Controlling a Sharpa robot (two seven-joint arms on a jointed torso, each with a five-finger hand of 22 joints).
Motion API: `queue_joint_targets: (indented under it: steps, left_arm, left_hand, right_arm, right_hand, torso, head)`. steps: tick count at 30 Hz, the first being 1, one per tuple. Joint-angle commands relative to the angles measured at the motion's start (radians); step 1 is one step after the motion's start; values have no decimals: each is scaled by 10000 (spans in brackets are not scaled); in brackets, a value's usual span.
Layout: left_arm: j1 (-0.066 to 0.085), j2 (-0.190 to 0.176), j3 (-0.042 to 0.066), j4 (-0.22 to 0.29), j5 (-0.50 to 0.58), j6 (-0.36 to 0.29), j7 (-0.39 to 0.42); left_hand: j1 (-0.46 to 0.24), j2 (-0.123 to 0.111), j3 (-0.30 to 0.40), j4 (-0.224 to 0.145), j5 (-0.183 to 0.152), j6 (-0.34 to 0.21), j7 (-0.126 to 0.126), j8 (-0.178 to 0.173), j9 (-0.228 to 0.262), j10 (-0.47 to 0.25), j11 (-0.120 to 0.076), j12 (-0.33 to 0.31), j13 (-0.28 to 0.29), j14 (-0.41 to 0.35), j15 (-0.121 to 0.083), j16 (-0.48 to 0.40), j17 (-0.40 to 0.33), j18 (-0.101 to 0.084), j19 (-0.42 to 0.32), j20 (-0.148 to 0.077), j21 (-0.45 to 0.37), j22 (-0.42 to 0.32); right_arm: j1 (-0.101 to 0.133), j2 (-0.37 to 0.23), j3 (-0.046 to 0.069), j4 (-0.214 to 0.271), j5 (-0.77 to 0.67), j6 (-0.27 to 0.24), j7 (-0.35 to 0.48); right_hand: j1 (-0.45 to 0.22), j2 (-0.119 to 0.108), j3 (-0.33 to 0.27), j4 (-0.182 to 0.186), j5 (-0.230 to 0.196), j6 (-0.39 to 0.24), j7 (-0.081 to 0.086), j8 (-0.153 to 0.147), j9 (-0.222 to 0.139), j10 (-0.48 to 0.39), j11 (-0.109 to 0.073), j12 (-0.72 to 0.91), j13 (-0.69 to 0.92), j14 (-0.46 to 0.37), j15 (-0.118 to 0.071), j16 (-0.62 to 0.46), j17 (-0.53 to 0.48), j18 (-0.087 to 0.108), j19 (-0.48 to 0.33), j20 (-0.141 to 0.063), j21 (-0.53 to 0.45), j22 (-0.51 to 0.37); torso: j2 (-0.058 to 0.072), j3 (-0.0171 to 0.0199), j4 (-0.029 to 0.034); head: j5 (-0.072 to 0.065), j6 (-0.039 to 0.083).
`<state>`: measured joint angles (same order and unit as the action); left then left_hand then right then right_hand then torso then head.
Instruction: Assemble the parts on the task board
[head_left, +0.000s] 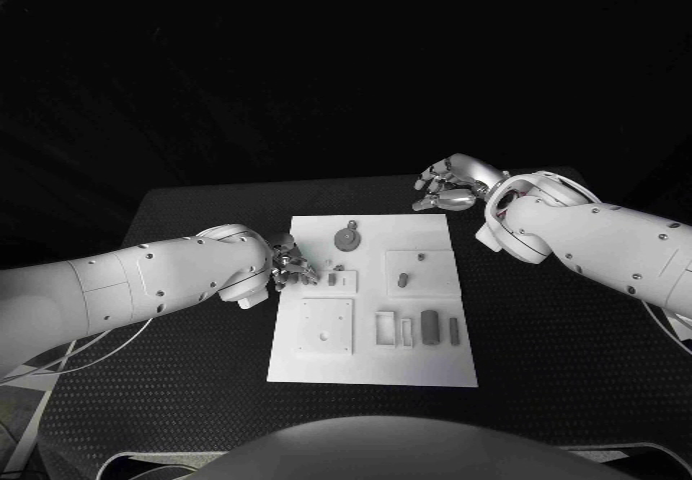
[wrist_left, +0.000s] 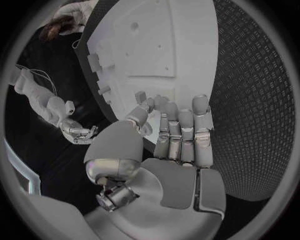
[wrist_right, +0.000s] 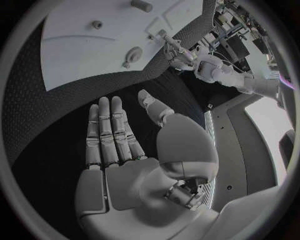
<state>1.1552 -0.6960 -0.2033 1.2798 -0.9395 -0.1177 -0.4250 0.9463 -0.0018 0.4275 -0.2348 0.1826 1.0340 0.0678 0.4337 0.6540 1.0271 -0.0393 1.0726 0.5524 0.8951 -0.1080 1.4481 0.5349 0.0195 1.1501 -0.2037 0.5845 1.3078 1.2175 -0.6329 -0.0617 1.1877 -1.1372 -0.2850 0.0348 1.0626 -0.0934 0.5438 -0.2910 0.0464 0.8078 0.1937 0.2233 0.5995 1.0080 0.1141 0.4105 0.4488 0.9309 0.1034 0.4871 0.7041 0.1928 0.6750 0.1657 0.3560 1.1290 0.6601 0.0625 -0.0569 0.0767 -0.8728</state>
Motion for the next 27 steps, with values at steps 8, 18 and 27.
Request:
queue_joint_targets:
  steps: [8,18,27]
  left_arm:
    - [-57,-1,-35,-12,325,-304,133]
    - [-59,-57,-33,8,549,-652,388]
    - [-61,-79,-19,44,701,-543,443]
  left_hand:
    - [-1064,-1405,-99,1018,-485,-359,155,-410,-12,-60,155,1,-40,-48,-76,-52,-48,308,-26,-86,-160,120]
    - [-1127,-1467,-148,1060,-488,-371,158,-429,11,-73,157,7,-41,-60,-76,-46,-47,318,-35,-88,-172,127]
    - [-1073,-1342,-174,1035,-375,-237,107,-368,98,-28,112,53,-29,-23,-100,-3,-35,335,15,-99,-150,152]
  right_arm:
    - [-1,2,6,-5,-16,69,74]
    - [-2,3,5,-14,-16,81,78]
    - [-9,3,5,-19,-16,89,79]
  right_hand:
    - [28,30,-84,-4,14,62,20,67,-12,-95,-19,41,-21,11,24,-64,22,-76,-19,62,-47,13]
    - [33,30,-83,-4,15,58,21,65,-14,-101,-18,44,-32,9,26,-74,29,-74,-21,65,-52,15]
    - [38,32,-81,-4,15,57,21,67,-16,-103,-17,50,-40,11,27,-81,35,-71,-21,66,-55,18]
  torso:
    - [4,-7,3]
    - [4,-12,2]
    - [1,-10,-5]
  head:
    - [1,2]
    - [-3,2]
    - [-9,2]
